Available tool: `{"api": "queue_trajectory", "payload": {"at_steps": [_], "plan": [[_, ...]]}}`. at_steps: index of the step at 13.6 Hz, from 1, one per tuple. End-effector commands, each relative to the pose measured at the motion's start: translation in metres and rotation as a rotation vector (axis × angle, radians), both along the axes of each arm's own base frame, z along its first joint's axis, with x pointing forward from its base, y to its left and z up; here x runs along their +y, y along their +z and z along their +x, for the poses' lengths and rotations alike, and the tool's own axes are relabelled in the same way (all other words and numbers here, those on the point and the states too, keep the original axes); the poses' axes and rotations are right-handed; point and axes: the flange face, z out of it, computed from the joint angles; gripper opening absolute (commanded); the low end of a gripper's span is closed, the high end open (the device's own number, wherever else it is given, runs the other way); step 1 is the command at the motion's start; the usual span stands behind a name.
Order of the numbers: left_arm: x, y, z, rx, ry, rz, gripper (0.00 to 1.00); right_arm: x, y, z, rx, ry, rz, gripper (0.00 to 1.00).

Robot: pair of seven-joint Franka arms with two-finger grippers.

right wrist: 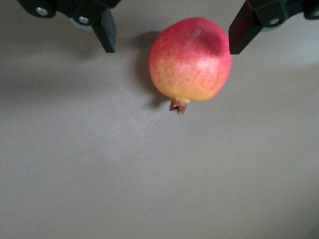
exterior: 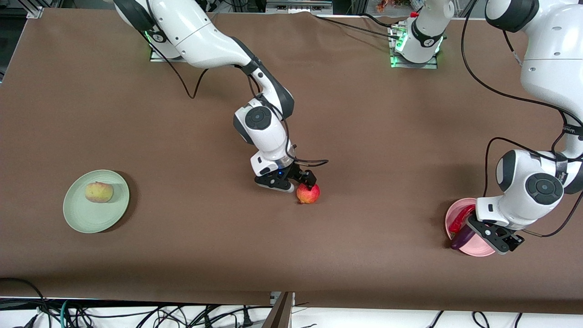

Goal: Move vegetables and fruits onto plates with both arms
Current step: 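Grasp the pomegranate with the right gripper while the left gripper opens, withdraws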

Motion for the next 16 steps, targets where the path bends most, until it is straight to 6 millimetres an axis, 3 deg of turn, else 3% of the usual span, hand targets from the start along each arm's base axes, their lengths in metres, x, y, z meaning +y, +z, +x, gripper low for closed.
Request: {"api": "queue_trajectory", "payload": {"at_steps": [1,4,7,11,14,16], "plan": [[-0.019,0.059,-0.010,0.064,0.101,-0.075,1.00,0.010,0.002,0.004,-0.029,-0.012,0.011,1.00],[-0.030,0.109,-0.026,0.118,0.224,-0.123,1.00,0.013,0.007,0.009,-0.039,-0.022,0.027,1.00],[-0.044,0.162,-0.045,0.167,0.326,-0.184,1.00,0.023,-0.002,0.008,-0.037,-0.040,0.040,1.00],[-0.092,0.237,-0.082,0.196,0.499,-0.146,1.00,0.027,-0.019,0.002,-0.067,-0.023,0.012,1.00],[-0.093,0.303,-0.109,0.112,0.539,-0.182,1.00,0.029,-0.024,0.003,-0.075,-0.022,0.020,1.00],[-0.087,0.330,-0.124,0.070,0.669,-0.217,1.00,0.031,-0.027,0.003,-0.076,-0.022,0.022,0.96]]}}
